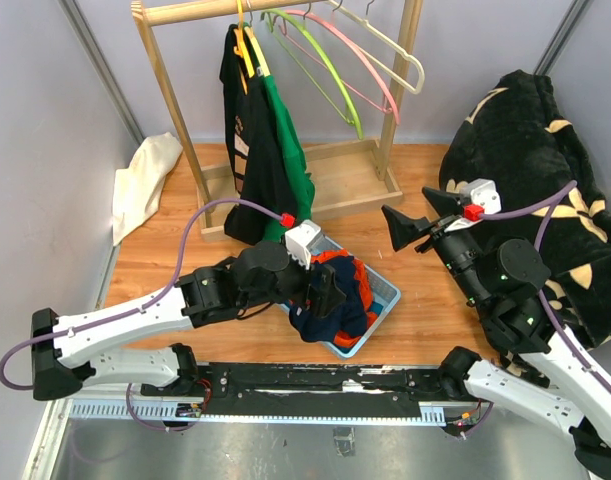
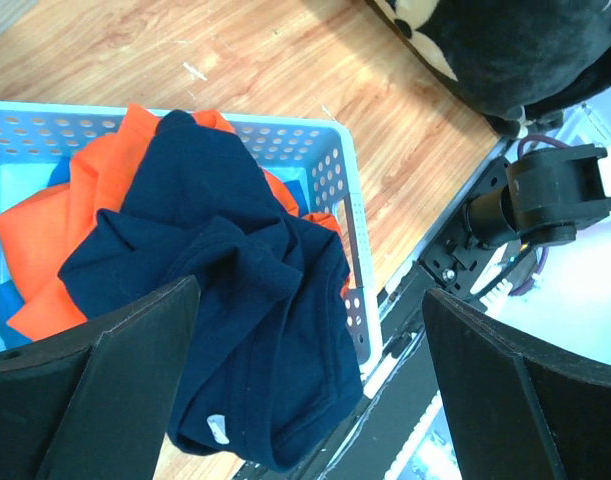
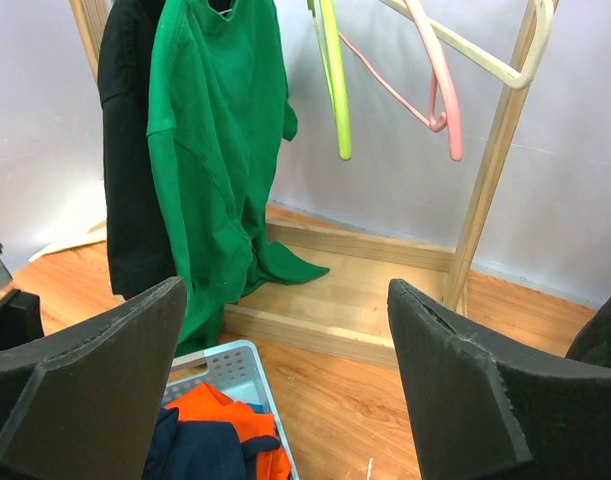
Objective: Remove the t-shirt from the hanger
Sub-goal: Place the T-shirt in the bin.
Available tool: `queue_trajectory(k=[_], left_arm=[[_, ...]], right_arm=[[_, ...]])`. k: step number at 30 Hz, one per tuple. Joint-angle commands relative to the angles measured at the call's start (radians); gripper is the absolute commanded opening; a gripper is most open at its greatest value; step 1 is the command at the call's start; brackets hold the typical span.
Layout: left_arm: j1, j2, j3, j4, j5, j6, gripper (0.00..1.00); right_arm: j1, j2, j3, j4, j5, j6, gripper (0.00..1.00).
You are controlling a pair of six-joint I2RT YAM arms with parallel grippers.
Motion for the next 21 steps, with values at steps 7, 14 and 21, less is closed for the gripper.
queue_trajectory(k=[7, 14, 21], left_arm=[[-0.007, -0.118, 0.036, -0.034, -0.173, -0.021, 0.96], [-0.008, -0.258, -0.06, 0.017, -0.384, -0.078, 1.0], [-0.007, -0.384, -0.152, 0.073, -0.541, -0.097, 1.0]], right_arm=[[0.012, 0.039, -0.029, -0.098, -0.1, 0.043, 0.82], [0.011, 0.097, -0.1, -0.088, -0.26, 0.115, 0.82], [0.025, 0.159, -0.162, -0.034, -0.348, 0.161, 0.82]])
